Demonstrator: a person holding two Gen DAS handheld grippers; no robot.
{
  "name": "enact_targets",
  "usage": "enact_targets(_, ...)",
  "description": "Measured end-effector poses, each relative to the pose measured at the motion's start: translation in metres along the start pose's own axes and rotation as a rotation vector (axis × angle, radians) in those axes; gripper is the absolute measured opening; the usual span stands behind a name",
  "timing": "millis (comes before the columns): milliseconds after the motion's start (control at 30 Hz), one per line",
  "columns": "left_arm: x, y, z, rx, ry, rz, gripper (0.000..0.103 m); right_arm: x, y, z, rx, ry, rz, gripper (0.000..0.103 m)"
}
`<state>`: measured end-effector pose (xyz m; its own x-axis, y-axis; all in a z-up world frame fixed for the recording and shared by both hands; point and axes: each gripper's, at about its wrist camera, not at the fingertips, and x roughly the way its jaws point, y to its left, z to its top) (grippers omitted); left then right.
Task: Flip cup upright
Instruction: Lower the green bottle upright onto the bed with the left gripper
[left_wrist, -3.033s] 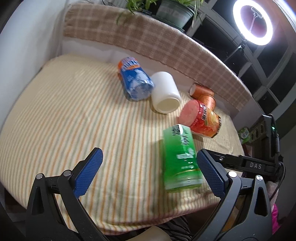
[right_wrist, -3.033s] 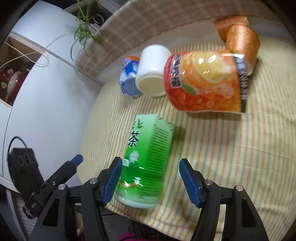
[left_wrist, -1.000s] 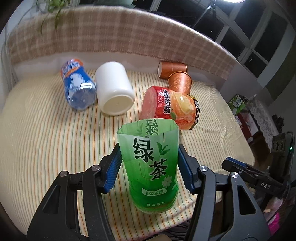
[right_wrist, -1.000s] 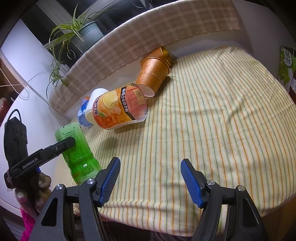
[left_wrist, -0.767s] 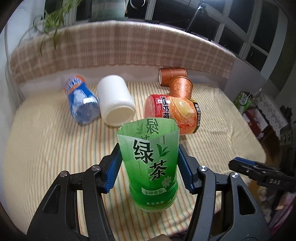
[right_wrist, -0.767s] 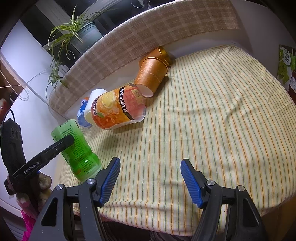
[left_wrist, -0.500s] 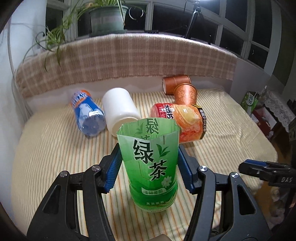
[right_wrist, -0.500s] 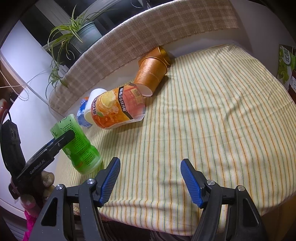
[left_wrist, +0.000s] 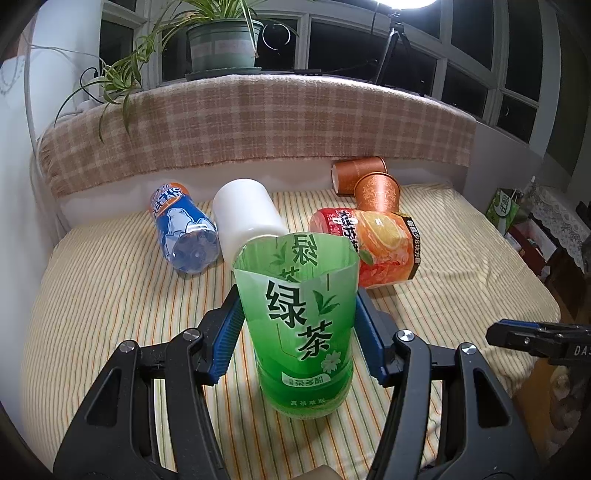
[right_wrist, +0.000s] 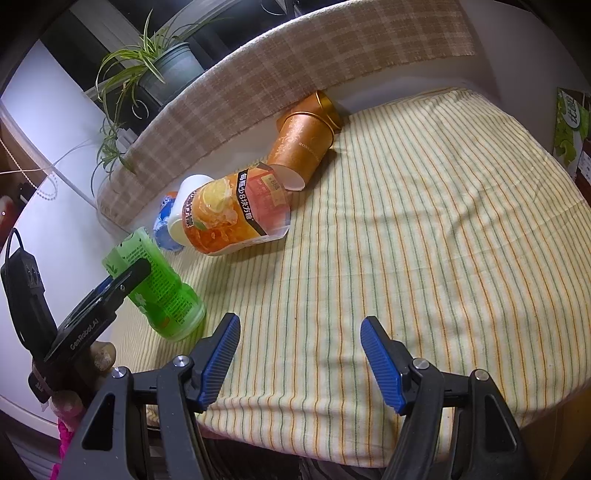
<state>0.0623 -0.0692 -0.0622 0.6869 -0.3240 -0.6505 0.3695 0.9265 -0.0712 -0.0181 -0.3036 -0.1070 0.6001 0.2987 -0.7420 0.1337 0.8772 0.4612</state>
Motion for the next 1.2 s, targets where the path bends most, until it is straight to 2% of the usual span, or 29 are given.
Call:
enact_targets(467,-0.008,0.002,-0.009,-0.030,0.064,-0.080,0.059,0.002,0.006,0.000,-0.014,0.003,0.008,0.071)
enact_targets(500,-0.008,0.002,-0.010,-0.029,0.071,-0.089,0.061,0.002,0.006,0.000,-0.015,0.003,0.008,0.071)
enact_targets(567,-0.009,0.003,-0.010,-0.036,0.079,-0.110,0.074,0.001,0.008,-0.001,-0.019,0.001,0.009,0.071)
enact_targets(600,-0.010,0.003,-0.010,-0.037,0.078,-0.111,0.083,0.001,0.009,-0.001,-0.024,-0.002,0.009,0.071)
enact_targets(633,-0.012,0.003,-0.011,-0.035,0.072,-0.107,0.087,0.000,0.011,-0.001,-0.028,-0.004,0.008,0.071)
enact_targets(900,-0.026,0.004,-0.018,-0.007,0.056,-0.071,0.089,-0.007,0.023,-0.001,-0.081,-0.050,0.004,0.073)
enact_targets(1200,-0.059,0.015,-0.031,-0.010,-0.021,0.014,0.089,-0.027,0.052,-0.002,-0.211,-0.197,-0.066,0.084)
